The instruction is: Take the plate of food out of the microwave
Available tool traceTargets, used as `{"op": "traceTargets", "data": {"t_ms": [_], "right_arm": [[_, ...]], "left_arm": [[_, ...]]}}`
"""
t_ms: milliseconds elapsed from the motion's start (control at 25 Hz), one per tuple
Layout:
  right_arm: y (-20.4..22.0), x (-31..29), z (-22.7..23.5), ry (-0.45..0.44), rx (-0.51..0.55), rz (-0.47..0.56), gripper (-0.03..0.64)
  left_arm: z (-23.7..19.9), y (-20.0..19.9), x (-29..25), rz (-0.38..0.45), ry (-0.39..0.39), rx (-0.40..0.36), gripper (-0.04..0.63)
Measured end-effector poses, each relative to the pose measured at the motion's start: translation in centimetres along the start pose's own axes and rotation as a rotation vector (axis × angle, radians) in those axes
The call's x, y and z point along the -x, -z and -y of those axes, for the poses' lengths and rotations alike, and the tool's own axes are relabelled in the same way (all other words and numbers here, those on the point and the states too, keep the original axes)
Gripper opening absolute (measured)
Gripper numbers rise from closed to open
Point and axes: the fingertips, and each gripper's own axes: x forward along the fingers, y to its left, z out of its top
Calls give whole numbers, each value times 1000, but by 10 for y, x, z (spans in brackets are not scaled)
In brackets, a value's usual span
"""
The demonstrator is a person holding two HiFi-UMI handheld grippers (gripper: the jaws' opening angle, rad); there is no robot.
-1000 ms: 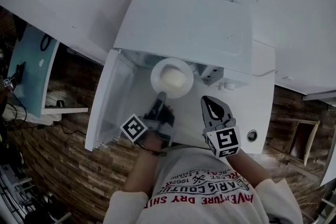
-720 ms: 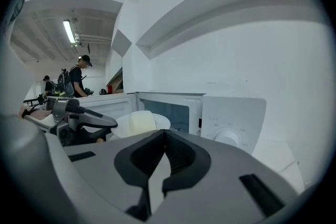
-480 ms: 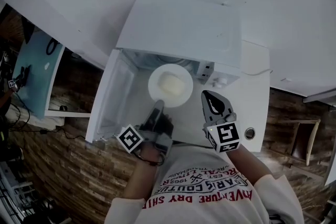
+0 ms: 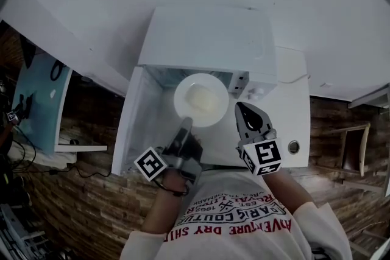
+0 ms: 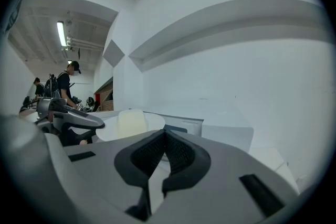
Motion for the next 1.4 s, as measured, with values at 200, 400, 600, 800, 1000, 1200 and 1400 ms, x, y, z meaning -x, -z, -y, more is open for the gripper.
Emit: {"op": "traceTargets", "data": {"t_ms": [200,400,600,800,1000,1200,1400], "right_arm": [[-3,3,-7,19,-24,5,11],[-8,3,-8,31,-4,11,11],[-10,3,-8,34,0,19,11],[-12,2,-9,43,-3,29,11],[-13,1,-9,51,1,31,11],[-13,1,-9,52,11,30,11],[-11,0,-9,49,16,26,11]], "left_arm": [[15,-5,-3,-24,37,12,17],[26,-8,-5,-30,63,14,17],[32,-8,-4,-28,72,23,17],[31,-8,-4,-33,61,12,18],[31,-8,-5,-35,65,7,18],[31,-9,-5,-33,64,19,18],[31,-9,-5,-35,66,15,20]]}}
